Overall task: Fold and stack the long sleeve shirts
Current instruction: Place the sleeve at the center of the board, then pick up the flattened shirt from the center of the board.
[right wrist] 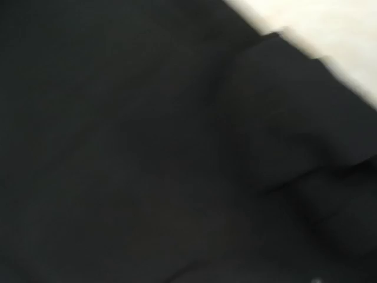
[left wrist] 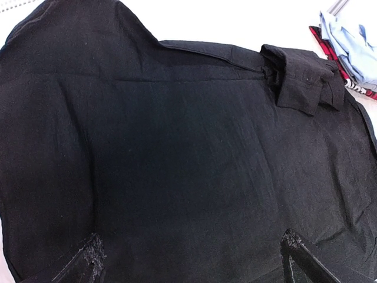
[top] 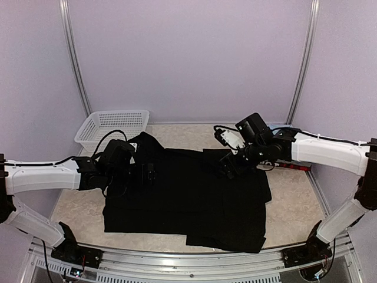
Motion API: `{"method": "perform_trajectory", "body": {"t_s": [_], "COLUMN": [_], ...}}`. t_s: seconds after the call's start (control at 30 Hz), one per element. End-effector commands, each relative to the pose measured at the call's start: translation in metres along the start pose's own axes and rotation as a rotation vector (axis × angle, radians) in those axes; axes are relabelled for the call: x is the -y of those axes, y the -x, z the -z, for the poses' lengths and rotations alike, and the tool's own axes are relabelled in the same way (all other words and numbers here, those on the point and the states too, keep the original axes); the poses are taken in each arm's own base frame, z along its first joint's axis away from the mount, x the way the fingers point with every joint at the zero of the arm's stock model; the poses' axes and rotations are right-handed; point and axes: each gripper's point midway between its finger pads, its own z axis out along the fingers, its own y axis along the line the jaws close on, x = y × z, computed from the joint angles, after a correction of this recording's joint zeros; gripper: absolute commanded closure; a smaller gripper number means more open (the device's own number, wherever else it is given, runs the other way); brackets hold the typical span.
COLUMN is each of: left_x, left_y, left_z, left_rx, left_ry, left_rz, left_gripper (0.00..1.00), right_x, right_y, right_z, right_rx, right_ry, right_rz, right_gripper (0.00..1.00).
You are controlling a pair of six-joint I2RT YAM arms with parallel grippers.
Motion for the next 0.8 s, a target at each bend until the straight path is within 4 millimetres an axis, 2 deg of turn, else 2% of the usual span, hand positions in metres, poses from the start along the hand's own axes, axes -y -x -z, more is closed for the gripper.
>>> {"method": "perform_trajectory", "body": {"t_s": [0.0, 0.1, 0.17, 0.27, 0.33, 0.57, 0.77], "left_x": [-0.001, -0.003, -0.005, -0.006, -0.007, -0.007, -0.007], "left_y": [0.006, 0.005, 0.004, 0.004, 0.003, 0.001, 0.0], "left_z": [0.004, 0.002, 0.001, 0.0, 0.0, 0.002, 0.005], "left_rx": [0.016, 0.01, 0.005, 0.001, -0.005, -0.014, -0.013], "left_ry": [-0.015, -0.009, -0.005, -0.001, 0.0, -0.009, -0.015], "left_rz": [0.002, 0.01, 0.018, 0.033, 0.047, 0.065, 0.072], "left_gripper": [0.01, 0.01, 0.01, 0.01, 0.01, 0.01, 0.01], "right_x": [-0.075, -0.119, -0.14, -0.167, -0.177, -0.176, -0.168], "right_y": [-0.053, -0.087, -0.109, -0.14, -0.159, -0.214, -0.237], "right_z": [0.017, 0.031, 0.037, 0.044, 0.046, 0.036, 0.031], "right_rx": [-0.101, -0.153, -0.185, -0.236, -0.277, -0.429, -0.503], "right_ry": [0.151, 0.202, 0.222, 0.262, 0.264, 0.179, 0.135], "right_rz": [0.005, 0.07, 0.101, 0.137, 0.156, 0.208, 0.236], "right_gripper": [0.15, 0.16, 0.17, 0.18, 0.18, 0.19, 0.26]}}
